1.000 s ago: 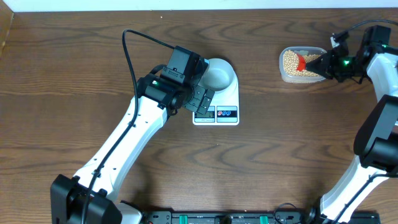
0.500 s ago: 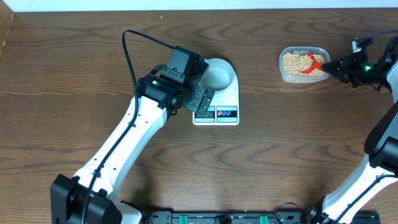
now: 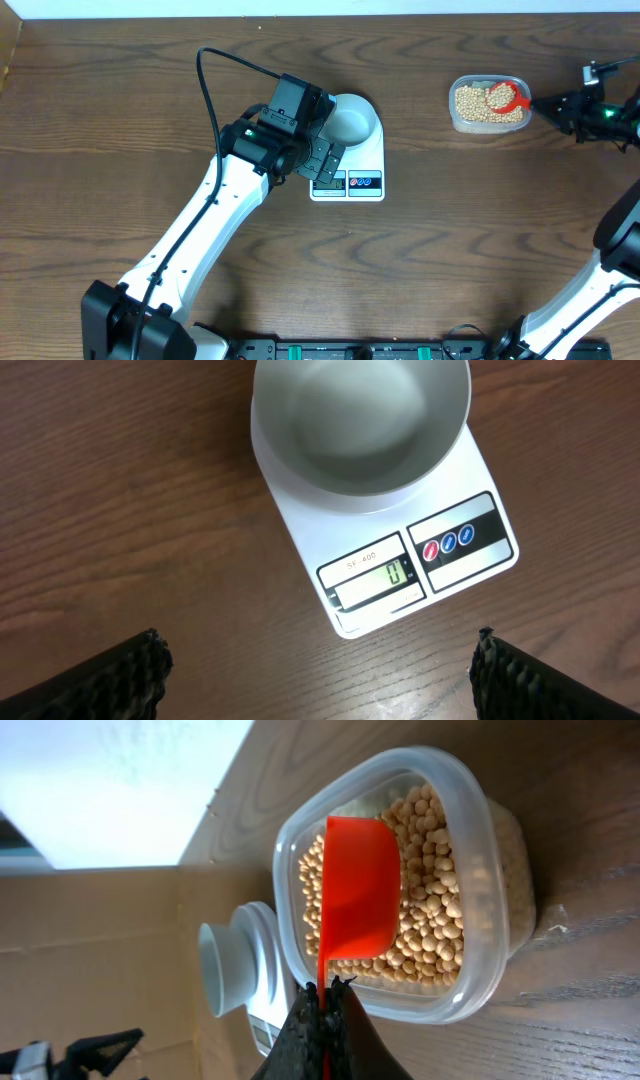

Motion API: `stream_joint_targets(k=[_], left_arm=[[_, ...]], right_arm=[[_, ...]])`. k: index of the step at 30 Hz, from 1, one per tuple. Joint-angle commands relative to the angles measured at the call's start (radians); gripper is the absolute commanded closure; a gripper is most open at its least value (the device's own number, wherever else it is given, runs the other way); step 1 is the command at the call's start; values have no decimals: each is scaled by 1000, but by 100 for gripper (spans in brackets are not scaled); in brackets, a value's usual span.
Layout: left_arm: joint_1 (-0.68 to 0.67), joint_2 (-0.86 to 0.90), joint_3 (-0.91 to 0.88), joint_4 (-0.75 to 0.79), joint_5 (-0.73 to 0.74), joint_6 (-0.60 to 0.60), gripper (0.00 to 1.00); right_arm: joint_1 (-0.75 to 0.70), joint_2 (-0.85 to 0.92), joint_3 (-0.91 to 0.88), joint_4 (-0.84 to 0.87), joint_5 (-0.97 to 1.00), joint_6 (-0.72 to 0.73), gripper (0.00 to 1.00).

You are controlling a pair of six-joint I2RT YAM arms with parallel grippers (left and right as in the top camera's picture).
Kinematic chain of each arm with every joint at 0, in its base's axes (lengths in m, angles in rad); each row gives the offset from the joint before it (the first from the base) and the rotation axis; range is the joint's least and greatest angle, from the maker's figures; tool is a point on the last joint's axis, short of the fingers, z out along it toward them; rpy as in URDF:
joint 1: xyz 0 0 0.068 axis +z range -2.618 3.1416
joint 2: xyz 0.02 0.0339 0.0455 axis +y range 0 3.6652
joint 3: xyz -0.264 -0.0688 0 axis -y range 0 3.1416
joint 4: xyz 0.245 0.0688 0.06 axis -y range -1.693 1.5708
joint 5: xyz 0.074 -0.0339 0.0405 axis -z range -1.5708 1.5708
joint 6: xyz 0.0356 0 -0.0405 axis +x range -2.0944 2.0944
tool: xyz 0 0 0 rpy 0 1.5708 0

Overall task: Scoop item into bowl and weigh 50g on scale
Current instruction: 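Lift the filled red scoop up out of the soybean tub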

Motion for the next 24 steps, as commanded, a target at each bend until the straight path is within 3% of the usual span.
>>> stream_joint_targets(k=[1, 11, 24], left_arm=[[1, -20, 4, -3, -13, 6, 2], [1, -20, 4, -3, -13, 6, 2], [1, -20, 4, -3, -13, 6, 2]], right_arm=[[-32, 6, -4, -13, -91, -13, 99], [-87, 6, -4, -100, -217, -126, 99], [-48, 6, -4, -106, -401, -154, 99]])
